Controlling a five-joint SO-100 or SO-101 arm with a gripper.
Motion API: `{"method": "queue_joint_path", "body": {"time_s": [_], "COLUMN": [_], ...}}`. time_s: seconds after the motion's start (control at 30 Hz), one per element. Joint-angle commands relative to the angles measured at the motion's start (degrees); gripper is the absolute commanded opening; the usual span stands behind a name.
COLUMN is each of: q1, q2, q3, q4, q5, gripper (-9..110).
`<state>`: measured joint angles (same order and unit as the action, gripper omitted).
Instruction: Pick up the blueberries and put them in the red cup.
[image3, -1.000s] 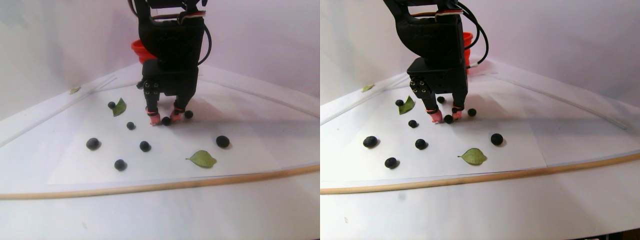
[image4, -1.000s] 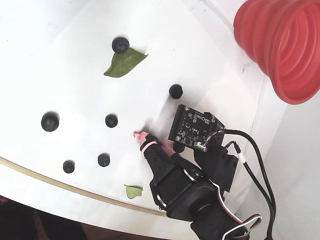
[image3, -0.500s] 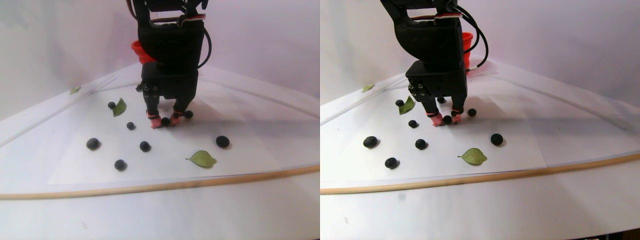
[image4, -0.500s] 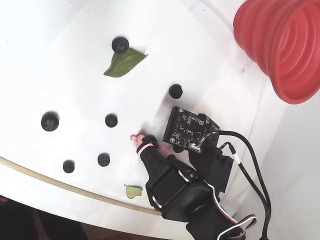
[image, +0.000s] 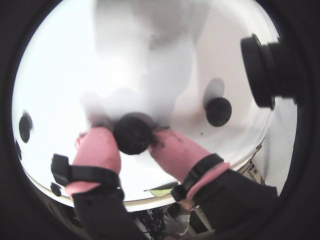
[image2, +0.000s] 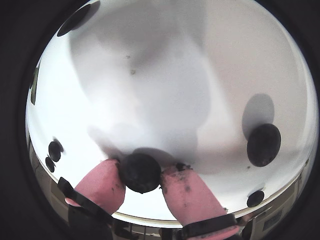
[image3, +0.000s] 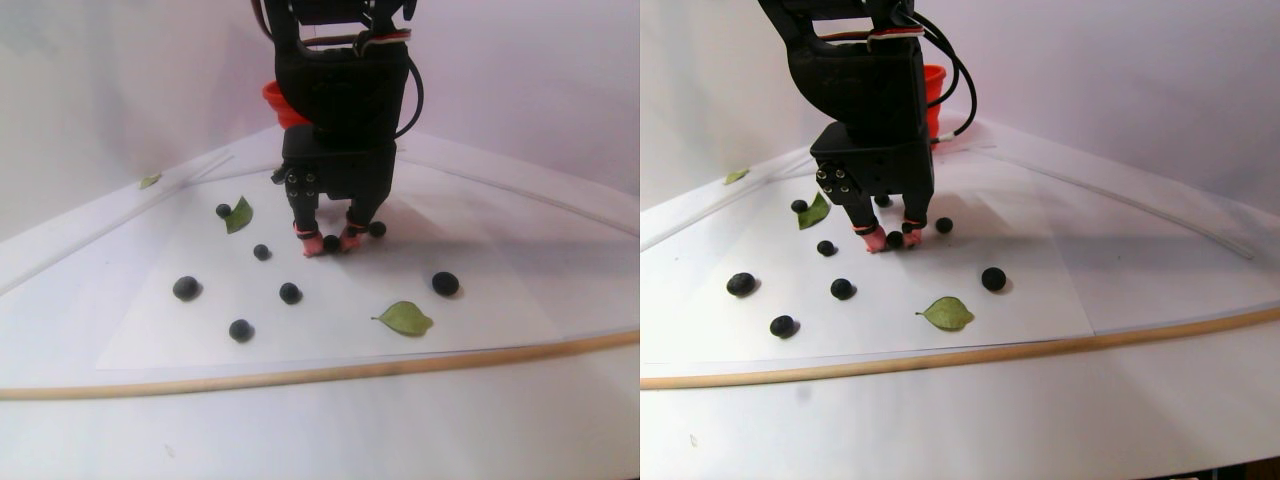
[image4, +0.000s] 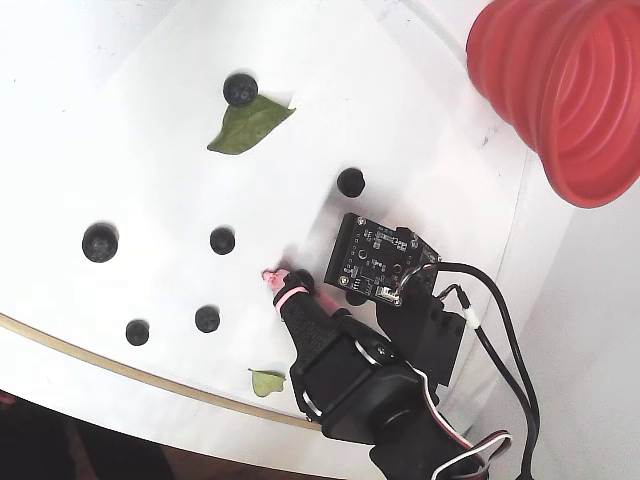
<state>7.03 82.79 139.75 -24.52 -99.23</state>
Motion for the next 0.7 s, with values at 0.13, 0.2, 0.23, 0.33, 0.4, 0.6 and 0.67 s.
{"method": "queue_joint_path", "body": {"time_s": [0.13,0.2,0.23,0.33,0.4,0.6,0.67], "q1": [0.0,0.0,0.0,0.0,0.0,-0.18,-0.26], "q2": [4.48,5.54,6.15,8.0,9.32,13.18,14.94], "q3": [1.32,1.58,1.76,2.2,2.55,3.87,4.31], "q4": [1.05,1.76,2.02,3.6,5.01,8.88,10.72], "q5": [-0.97,-0.97,-1.05,-0.97,-0.97,-1.41,-1.49], "gripper": [13,13,12,12,12,12,12]}}
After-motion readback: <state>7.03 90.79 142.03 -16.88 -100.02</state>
